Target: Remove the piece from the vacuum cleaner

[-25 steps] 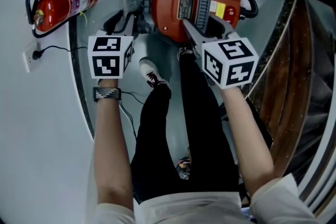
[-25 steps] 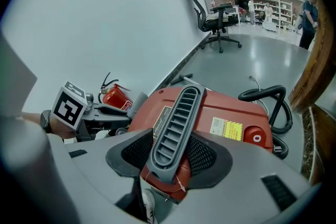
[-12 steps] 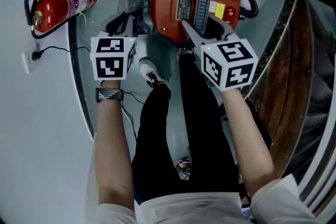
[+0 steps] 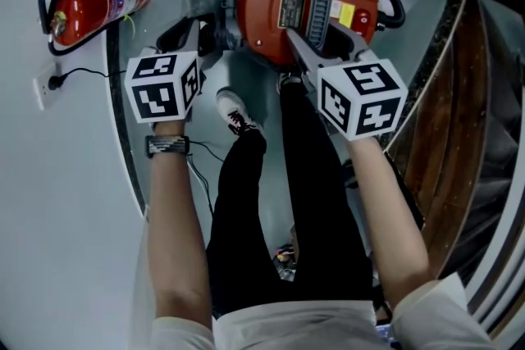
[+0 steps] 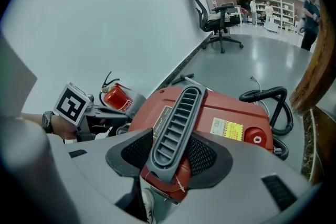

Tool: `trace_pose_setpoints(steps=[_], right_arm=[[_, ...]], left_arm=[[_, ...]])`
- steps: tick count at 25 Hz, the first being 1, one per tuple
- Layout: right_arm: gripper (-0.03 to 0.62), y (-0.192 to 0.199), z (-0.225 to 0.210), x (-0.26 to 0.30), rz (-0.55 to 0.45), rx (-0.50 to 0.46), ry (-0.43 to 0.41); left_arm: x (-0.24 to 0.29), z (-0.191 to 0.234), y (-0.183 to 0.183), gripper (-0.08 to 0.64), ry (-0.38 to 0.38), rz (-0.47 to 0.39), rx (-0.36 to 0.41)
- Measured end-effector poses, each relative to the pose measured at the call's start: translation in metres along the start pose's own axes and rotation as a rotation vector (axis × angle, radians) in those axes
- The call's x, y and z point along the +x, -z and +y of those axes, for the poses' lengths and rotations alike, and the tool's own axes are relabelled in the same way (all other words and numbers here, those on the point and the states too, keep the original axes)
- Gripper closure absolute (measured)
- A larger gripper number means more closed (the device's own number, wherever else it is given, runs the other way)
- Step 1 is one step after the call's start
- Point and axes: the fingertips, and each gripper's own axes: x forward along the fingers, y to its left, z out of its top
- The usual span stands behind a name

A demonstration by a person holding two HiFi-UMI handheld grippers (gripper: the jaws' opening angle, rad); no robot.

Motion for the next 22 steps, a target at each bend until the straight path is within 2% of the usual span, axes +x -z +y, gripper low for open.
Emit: trace_pose_setpoints(steps=[12, 22], right_arm=[[0.388, 0.0006, 0.0001, 0.0003, 0.006, -0.002, -0.001], [0.388, 0.0003, 0.0009, 0.0004, 0.006, -0.001, -0.001]], left_arm=[[-0.0019, 0.0080, 0.0026, 0.515, -0.015, -0.008, -0.051], [-0.0028, 0.0109, 0.0033, 0.512, -0.022, -0.011, -0.046]])
